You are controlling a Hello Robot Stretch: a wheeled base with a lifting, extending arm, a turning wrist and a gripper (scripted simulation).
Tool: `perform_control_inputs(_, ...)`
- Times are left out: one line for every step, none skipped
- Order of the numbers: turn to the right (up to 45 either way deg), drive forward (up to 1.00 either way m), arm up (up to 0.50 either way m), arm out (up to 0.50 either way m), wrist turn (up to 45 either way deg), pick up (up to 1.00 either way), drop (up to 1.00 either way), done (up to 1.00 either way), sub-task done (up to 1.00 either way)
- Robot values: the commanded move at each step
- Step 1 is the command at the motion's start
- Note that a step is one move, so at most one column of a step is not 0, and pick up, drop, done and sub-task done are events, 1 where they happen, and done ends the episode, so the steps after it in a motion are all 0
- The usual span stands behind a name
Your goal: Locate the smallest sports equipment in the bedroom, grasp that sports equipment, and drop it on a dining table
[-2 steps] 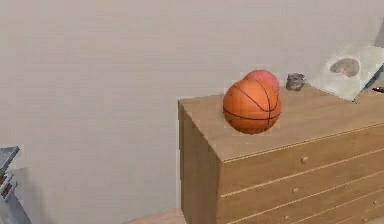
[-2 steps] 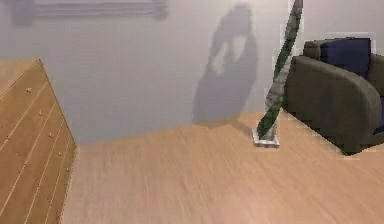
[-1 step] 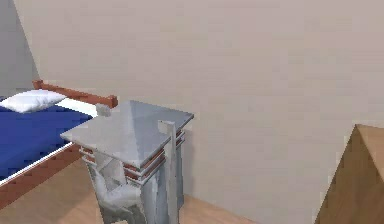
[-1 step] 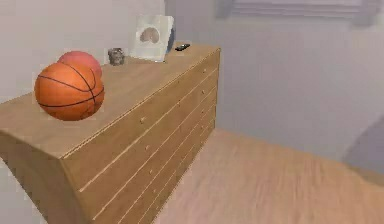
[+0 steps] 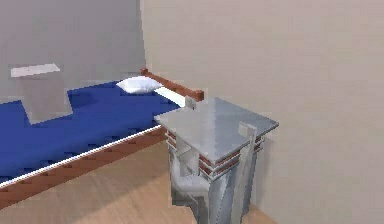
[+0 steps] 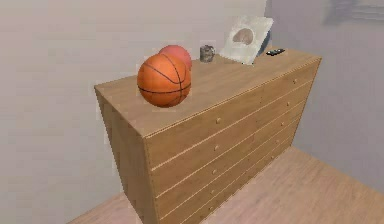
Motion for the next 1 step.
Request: perform_control_inputs(0.0,0.0,0.5,0.0,0.0,0.0,0.0,0.0,0.0)
